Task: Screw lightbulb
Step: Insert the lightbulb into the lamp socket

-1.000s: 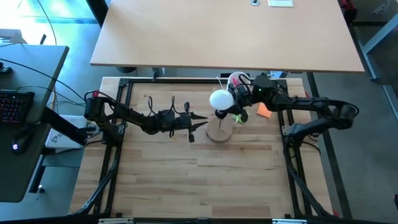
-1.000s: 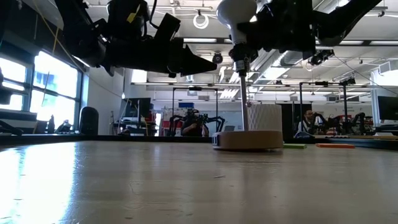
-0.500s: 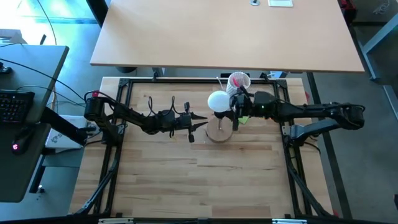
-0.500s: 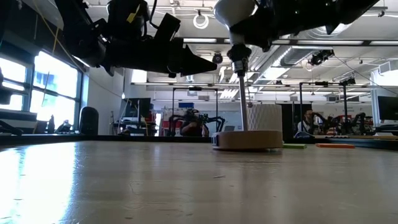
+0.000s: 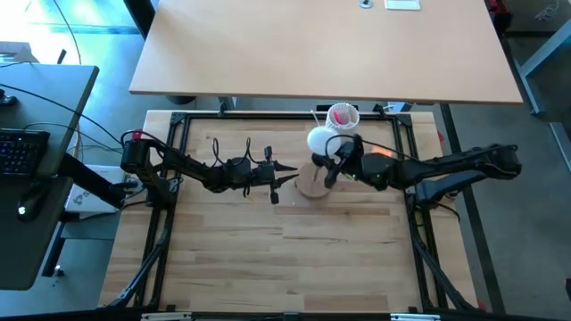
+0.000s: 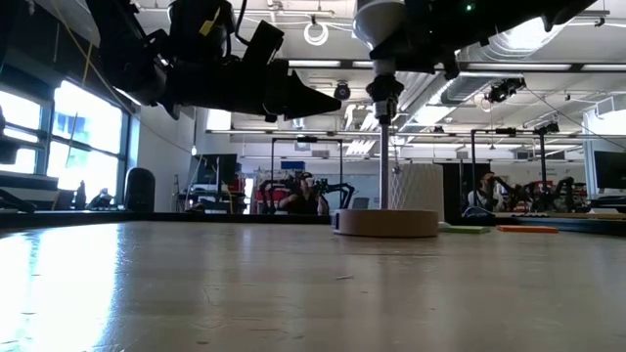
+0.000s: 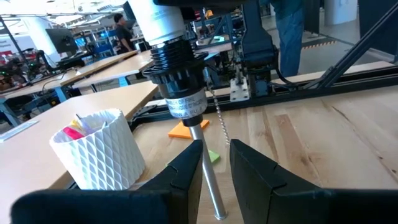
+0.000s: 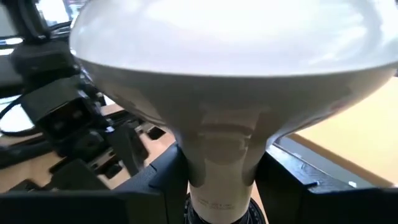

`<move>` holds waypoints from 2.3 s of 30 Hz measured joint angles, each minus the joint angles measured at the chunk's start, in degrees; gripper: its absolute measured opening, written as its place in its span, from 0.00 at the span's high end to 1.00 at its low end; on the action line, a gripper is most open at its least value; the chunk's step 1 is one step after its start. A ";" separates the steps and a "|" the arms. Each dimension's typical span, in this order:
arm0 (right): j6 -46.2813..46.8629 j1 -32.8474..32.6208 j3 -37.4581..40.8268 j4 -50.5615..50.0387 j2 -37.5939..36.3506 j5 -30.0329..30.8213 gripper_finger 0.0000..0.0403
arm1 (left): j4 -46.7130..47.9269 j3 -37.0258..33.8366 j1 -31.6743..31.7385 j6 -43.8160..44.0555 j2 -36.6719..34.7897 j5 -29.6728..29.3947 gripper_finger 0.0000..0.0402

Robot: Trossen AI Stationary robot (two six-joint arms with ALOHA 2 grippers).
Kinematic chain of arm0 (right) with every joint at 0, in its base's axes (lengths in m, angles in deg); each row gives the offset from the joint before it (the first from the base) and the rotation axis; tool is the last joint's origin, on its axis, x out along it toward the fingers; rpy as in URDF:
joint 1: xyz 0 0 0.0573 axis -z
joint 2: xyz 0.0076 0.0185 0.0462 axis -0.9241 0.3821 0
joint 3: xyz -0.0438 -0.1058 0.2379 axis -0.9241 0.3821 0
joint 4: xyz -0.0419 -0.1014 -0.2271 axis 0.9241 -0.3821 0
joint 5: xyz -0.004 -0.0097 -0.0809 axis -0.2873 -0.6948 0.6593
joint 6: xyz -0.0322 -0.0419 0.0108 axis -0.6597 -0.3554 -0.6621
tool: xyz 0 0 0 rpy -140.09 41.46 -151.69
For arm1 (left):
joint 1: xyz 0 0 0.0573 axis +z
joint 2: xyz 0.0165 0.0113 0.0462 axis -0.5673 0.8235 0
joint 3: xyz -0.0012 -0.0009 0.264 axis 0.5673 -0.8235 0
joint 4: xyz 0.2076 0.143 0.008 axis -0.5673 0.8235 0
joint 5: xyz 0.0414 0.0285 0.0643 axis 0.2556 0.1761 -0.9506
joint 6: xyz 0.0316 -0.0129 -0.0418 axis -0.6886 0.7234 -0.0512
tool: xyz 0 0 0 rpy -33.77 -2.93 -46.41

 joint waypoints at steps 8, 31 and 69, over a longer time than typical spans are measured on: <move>0.13 -0.91 0.02 2.76 2.05 3.80 0.63 | -0.09 -0.02 0.00 0.00 0.00 -0.16 0.81; -7.58 -0.34 0.16 -7.88 -8.24 -10.82 0.39 | 0.36 0.07 0.00 0.00 -0.04 -0.55 0.81; -5.84 37.19 0.04 18.47 8.85 -95.87 0.43 | 0.09 0.07 0.04 0.46 -0.04 -0.44 0.81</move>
